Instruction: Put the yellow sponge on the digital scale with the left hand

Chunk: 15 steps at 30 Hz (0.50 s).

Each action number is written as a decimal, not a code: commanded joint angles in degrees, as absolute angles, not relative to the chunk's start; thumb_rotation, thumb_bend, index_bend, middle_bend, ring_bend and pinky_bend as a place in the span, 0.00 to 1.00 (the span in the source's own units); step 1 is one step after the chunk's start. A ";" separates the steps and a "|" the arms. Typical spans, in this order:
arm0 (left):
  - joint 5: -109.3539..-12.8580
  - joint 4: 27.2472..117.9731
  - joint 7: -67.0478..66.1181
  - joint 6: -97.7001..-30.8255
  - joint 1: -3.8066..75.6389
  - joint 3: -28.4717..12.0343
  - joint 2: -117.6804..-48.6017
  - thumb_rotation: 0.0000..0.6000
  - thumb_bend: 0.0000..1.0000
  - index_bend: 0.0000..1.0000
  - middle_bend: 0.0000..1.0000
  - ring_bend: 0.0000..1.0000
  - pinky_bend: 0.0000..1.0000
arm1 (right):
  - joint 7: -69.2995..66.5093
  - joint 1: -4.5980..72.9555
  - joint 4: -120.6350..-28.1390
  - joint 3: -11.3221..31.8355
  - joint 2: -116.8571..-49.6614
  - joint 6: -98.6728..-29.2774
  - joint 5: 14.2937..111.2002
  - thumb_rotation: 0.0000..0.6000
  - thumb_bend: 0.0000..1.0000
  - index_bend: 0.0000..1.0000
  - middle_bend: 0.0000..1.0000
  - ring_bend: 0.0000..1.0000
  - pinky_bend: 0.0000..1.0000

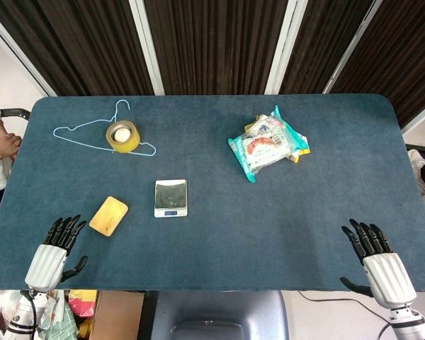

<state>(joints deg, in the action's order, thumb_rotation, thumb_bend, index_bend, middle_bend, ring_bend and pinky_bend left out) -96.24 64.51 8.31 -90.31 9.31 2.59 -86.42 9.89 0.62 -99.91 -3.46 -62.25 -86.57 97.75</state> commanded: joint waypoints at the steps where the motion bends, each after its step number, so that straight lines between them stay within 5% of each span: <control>1: -96.05 64.45 8.35 -90.07 9.35 2.52 -86.58 1.00 0.33 0.00 0.00 0.00 0.01 | 9.88 0.67 -99.89 -3.42 -62.28 -86.53 97.74 1.00 0.19 0.00 0.00 0.00 0.00; 7: -93.84 66.54 13.39 -86.68 10.93 1.18 -88.54 1.00 0.31 0.00 0.01 0.00 0.06 | 9.79 1.00 -99.88 -3.33 -62.34 -85.69 97.18 1.00 0.19 0.00 0.00 0.00 0.00; 15: -84.73 68.51 13.30 -79.55 15.75 -6.84 -95.25 1.00 0.29 0.00 0.02 0.00 0.09 | 7.00 2.38 -100.33 -4.09 -61.34 -83.13 97.58 1.00 0.19 0.00 0.00 0.00 0.00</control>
<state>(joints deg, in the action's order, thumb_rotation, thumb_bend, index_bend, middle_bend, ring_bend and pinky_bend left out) -88.10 68.43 16.27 -81.93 13.76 -3.88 -92.13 7.07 2.31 -100.32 -4.13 -61.37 -83.24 97.70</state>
